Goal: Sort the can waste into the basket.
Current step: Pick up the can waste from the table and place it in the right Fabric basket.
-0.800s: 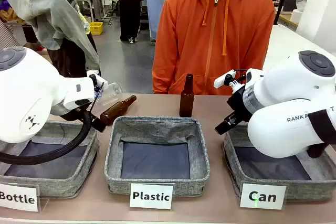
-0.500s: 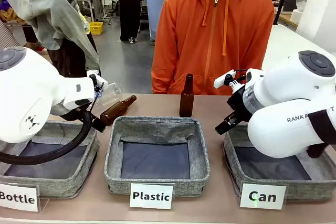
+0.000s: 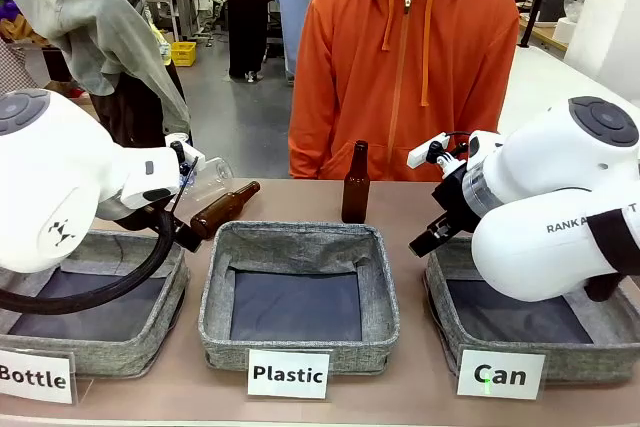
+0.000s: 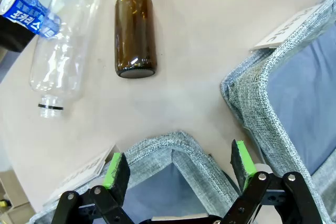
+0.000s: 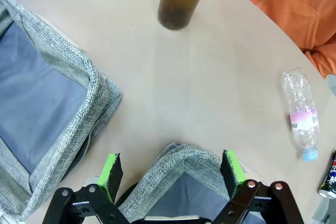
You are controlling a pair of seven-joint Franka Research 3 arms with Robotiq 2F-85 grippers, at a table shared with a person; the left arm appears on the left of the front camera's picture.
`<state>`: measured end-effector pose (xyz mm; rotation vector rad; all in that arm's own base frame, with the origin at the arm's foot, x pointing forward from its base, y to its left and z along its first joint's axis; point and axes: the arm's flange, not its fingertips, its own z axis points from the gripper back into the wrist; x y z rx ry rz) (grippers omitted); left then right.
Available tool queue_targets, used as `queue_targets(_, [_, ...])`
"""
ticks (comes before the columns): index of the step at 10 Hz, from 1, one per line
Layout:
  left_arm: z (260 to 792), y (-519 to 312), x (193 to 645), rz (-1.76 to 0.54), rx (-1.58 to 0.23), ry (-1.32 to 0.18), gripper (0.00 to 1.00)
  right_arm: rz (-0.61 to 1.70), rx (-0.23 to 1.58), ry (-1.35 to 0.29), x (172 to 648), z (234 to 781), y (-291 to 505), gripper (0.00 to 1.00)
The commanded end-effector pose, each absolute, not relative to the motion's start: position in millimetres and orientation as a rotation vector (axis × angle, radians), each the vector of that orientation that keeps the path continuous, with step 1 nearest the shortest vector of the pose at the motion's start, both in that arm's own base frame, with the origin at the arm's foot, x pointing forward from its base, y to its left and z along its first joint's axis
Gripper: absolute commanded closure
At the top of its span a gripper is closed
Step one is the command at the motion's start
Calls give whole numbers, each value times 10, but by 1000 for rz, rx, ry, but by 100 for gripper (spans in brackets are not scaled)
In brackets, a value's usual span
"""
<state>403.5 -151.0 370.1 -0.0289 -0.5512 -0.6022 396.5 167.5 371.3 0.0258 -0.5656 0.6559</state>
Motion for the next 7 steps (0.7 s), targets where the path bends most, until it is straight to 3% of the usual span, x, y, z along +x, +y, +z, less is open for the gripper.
queue_targets(1, [3701, -1510, 4035, -602, -29, -551, 0, 655, 26, -566, 3966, 3714, 1674, 0])
queue_targets(7, [3701, -1510, 4035, -602, -29, -551, 0, 656, 26, -566, 3965, 3713, 1675, 0])
